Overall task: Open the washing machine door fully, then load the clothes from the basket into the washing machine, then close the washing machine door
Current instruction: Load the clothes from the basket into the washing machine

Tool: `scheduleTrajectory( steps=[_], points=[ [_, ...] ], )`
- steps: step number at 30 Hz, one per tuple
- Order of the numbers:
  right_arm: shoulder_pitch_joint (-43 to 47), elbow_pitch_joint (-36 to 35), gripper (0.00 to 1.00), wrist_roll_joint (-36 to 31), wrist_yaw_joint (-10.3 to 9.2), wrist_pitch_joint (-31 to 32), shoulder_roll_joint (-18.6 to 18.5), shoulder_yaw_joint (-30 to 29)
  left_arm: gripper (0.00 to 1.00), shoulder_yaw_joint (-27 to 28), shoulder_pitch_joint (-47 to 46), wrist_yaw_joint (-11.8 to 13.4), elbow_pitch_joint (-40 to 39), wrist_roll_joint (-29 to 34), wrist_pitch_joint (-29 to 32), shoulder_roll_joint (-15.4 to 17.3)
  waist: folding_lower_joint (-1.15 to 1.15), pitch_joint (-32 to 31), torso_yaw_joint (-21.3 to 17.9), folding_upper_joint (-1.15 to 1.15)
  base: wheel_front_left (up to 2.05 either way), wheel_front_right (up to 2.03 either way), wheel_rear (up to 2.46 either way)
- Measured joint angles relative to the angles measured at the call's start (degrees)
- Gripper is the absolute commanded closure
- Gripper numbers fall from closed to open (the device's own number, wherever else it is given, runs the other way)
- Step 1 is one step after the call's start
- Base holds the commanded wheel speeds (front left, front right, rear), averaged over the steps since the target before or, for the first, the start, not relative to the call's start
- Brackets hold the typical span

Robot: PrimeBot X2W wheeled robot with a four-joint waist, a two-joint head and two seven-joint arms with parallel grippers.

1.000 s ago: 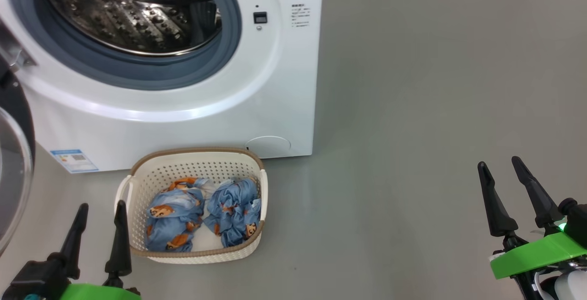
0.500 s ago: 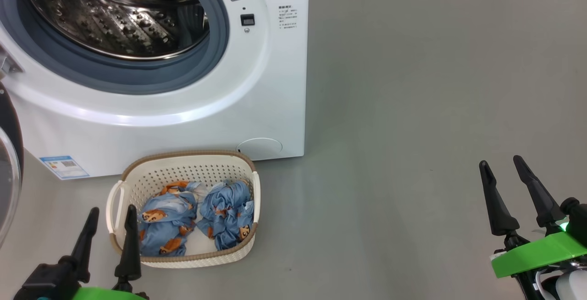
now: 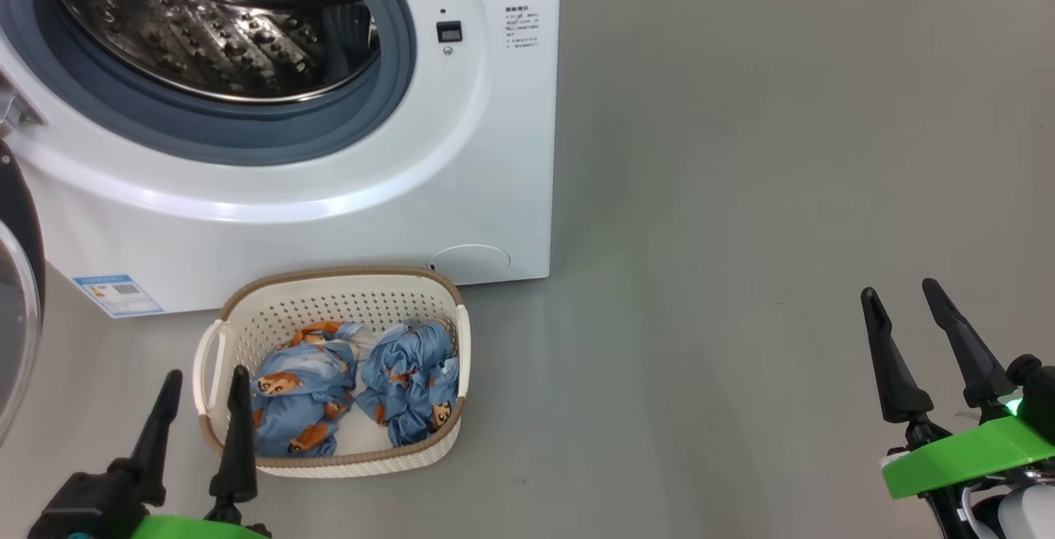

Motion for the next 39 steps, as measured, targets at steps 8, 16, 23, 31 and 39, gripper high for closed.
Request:
scheduleTrajectory(
  steps=[8, 16, 23, 31, 39],
  points=[
    [-0.01, -0.02, 0.00, 0.00, 0.00, -0.01, -0.01, 0.14, 0.00, -0.32, -0.04, 0.00, 0.00, -0.69, 0.00, 0.04, 0.00, 0.23, -0.08, 0.00, 0.43, -1.29, 0.86],
    [-0.01, -0.02, 0.00, 0.00, 0.00, 0.00, 0.01, 0.30, 0.00, -0.78, -0.12, 0.00, -0.34, -0.68, 0.00, 0.35, 0.00, 0.52, -0.12, 0.00, 1.01, -1.81, 0.79],
    [-0.02, -0.02, 0.00, 0.00, 0.00, 0.00, 0.30, 0.34, 0.00, -0.79, -0.32, 0.00, -0.38, -0.62, 0.00, 0.26, 0.01, 0.70, -0.09, 0.00, 0.82, -0.90, 0.08],
    [-0.02, -0.02, 0.00, 0.00, 0.00, 0.00, 0.30, 0.31, 0.00, -0.99, -0.33, 0.00, -0.29, -0.58, 0.00, -0.04, 0.00, 0.81, 0.22, 0.00, 0.07, -0.07, 0.00],
    [-0.08, -0.14, 0.00, 0.00, 0.00, -0.01, 0.37, 0.71, 0.00, -1.45, -0.40, 0.00, 2.01, -0.62, 0.01, -0.24, 0.00, 1.67, 0.30, 0.00, 0.00, 0.00, 0.00]
  ],
)
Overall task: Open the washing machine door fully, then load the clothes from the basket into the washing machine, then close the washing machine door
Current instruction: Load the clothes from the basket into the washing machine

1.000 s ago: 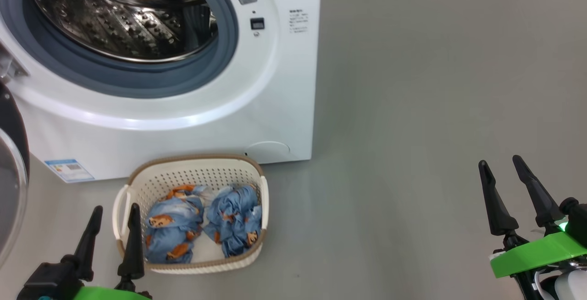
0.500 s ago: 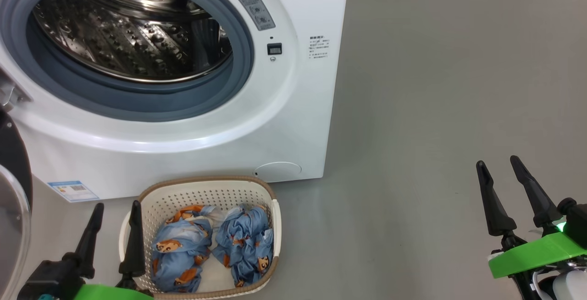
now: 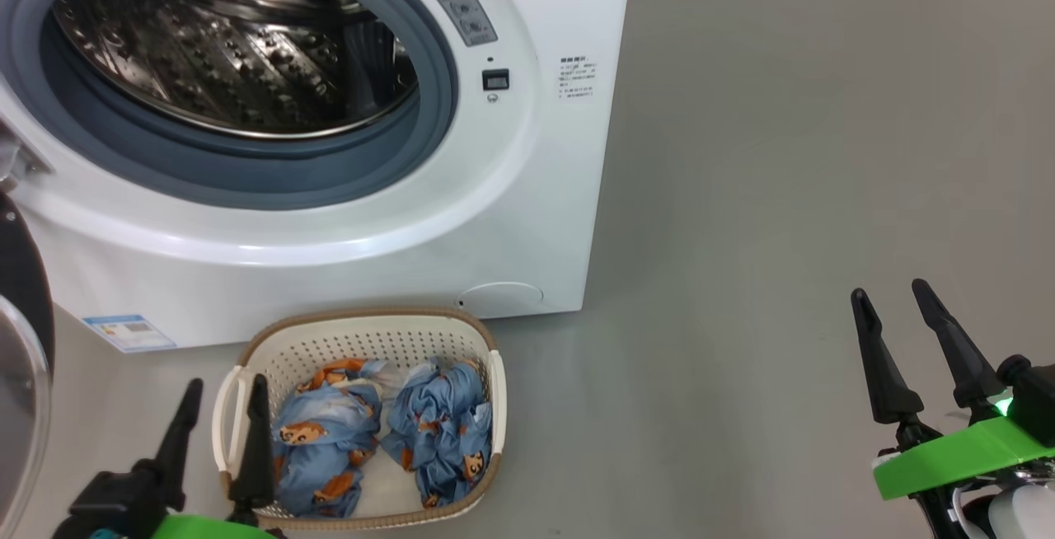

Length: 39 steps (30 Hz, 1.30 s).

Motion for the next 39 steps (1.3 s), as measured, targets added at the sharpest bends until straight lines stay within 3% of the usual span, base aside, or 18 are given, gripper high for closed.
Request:
scheduleTrajectory(
  steps=[19, 39],
  points=[
    [-5.13, -1.47, 0.00, -0.35, 0.00, 0.00, 1.48, 0.13, 0.00, -6.38, -9.96, 0.00, 16.42, -1.26, 0.02, -0.78, 0.01, 8.42, -0.89, 0.00, 0.00, 0.00, 0.00],
    [-14.46, -4.48, 0.00, -0.43, 0.00, -0.07, 3.02, 0.16, 0.00, -18.71, -31.21, 0.00, 39.25, -8.90, 0.04, 1.12, 0.02, 22.84, -2.99, 0.00, 0.00, 0.00, 0.00]
  ],
)
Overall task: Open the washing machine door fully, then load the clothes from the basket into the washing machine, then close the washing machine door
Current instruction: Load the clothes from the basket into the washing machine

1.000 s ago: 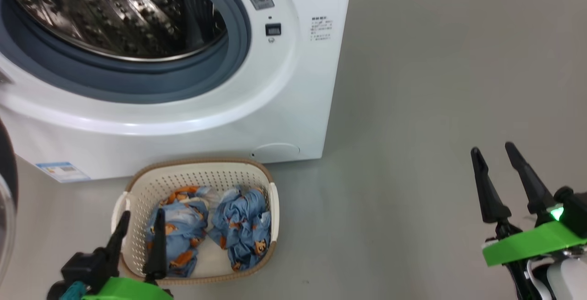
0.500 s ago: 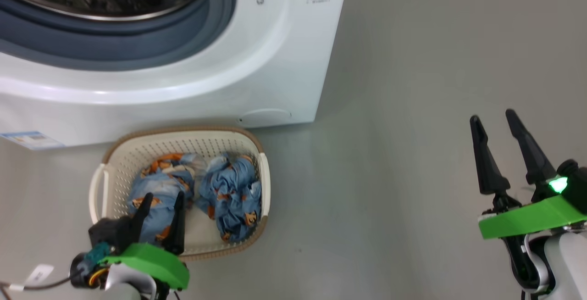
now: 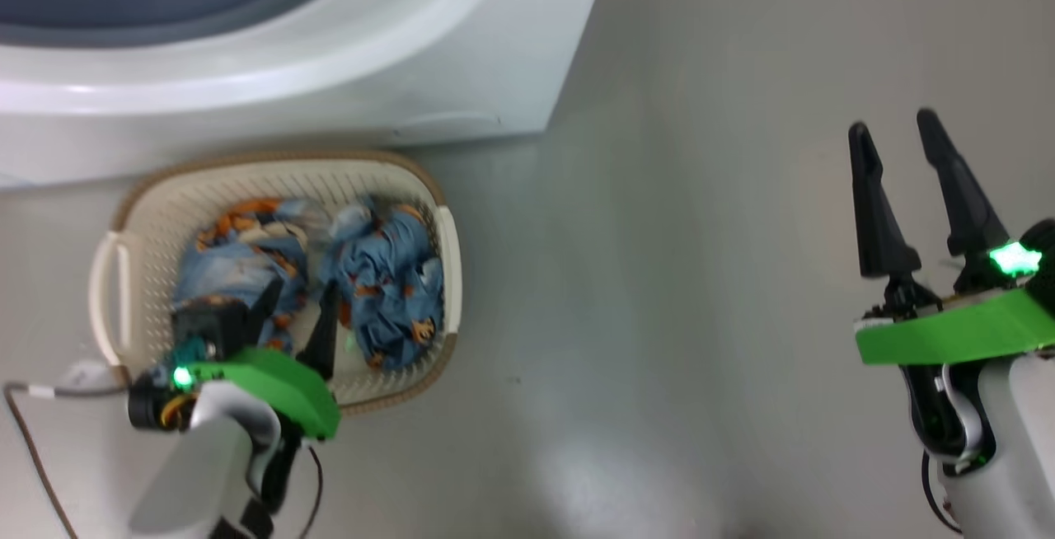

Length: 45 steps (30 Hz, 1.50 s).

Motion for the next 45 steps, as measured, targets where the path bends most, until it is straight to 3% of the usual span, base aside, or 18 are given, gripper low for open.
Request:
scheduleTrajectory(
  steps=[16, 37, 38, 40, 41, 45],
  points=[
    [-9.21, -3.08, 0.00, -0.09, 0.00, -0.01, 1.22, 1.75, 0.00, -10.28, -15.87, 0.00, 10.04, -9.80, 4.10, 3.81, 0.00, 14.41, -3.42, 0.00, 0.00, 0.00, 0.00],
    [-9.46, -4.37, 0.00, -0.09, 0.00, -0.01, 1.87, 2.53, 0.00, -19.18, -22.24, 0.00, 13.13, -17.47, 8.66, 7.64, -0.01, 20.75, -9.05, 0.00, 0.00, 0.00, 0.00],
    [-9.46, -4.37, 0.00, -0.09, 0.00, -0.01, 1.93, 2.61, 0.07, -19.50, -22.44, 0.00, 13.39, -17.63, 8.88, 7.71, -0.01, 20.78, -9.20, 0.00, 0.00, 0.00, 0.00],
    [-9.46, -4.38, 0.00, -0.09, 0.00, -0.01, 2.02, 2.83, 0.95, -20.07, -22.65, 0.00, 13.68, -18.03, 9.17, 7.84, -0.01, 20.76, -9.41, 0.00, 0.00, 0.00, 0.00],
    [-9.46, -4.38, 0.00, -0.09, 0.00, -0.01, 2.02, 2.90, 1.00, -20.30, -22.66, 0.00, 13.77, -18.11, 9.16, 7.90, -0.01, 20.69, -9.47, 0.00, 0.00, 0.00, 0.00],
    [-9.45, -4.36, 0.00, -0.09, 0.00, -0.01, 2.03, 2.89, 1.00, -21.27, -22.65, 0.00, 13.83, -20.27, 8.58, 7.77, -0.01, 20.07, -9.36, 0.00, 0.00, 0.00, 0.00]
  ],
)
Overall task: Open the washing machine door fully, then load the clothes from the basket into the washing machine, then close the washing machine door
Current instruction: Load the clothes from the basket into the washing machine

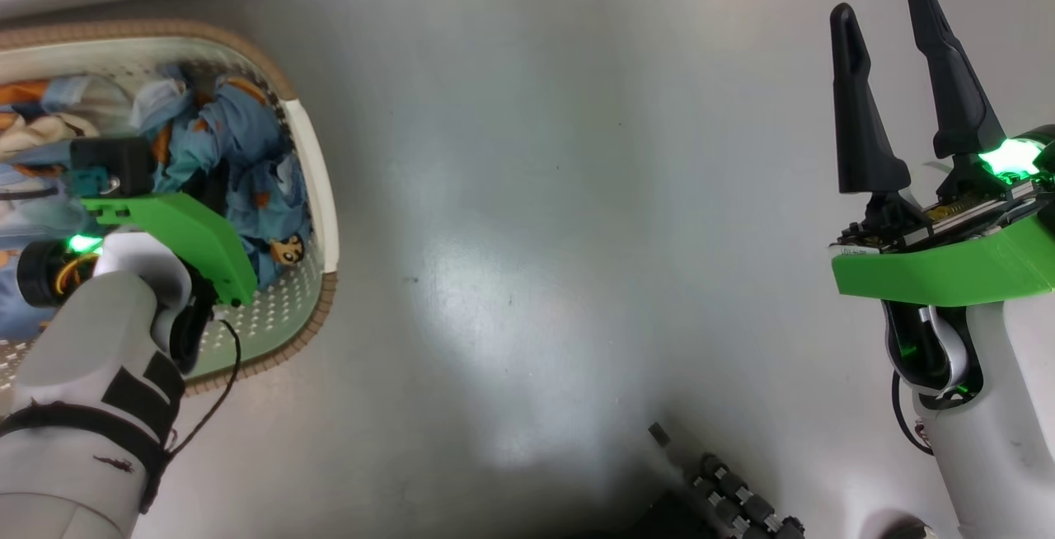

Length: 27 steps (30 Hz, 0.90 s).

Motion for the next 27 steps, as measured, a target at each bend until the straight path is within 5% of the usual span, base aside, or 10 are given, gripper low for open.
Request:
scheduleTrajectory(
  steps=[18, 27],
  points=[
    [2.23, 1.59, 0.00, -0.09, 0.00, 0.00, -1.98, -0.12, 1.00, -2.42, 6.80, 0.00, -3.90, -6.41, -8.11, -1.91, -0.01, -9.52, 4.19, 0.00, 0.00, 0.00, 0.00],
    [7.37, 3.47, 0.00, -0.09, 0.00, 0.00, -3.99, 0.15, 1.00, 6.44, 14.74, 0.00, -12.33, -0.32, -8.17, -1.51, -0.01, -17.34, 7.29, 0.00, 0.00, 0.00, 0.00]
  ],
)
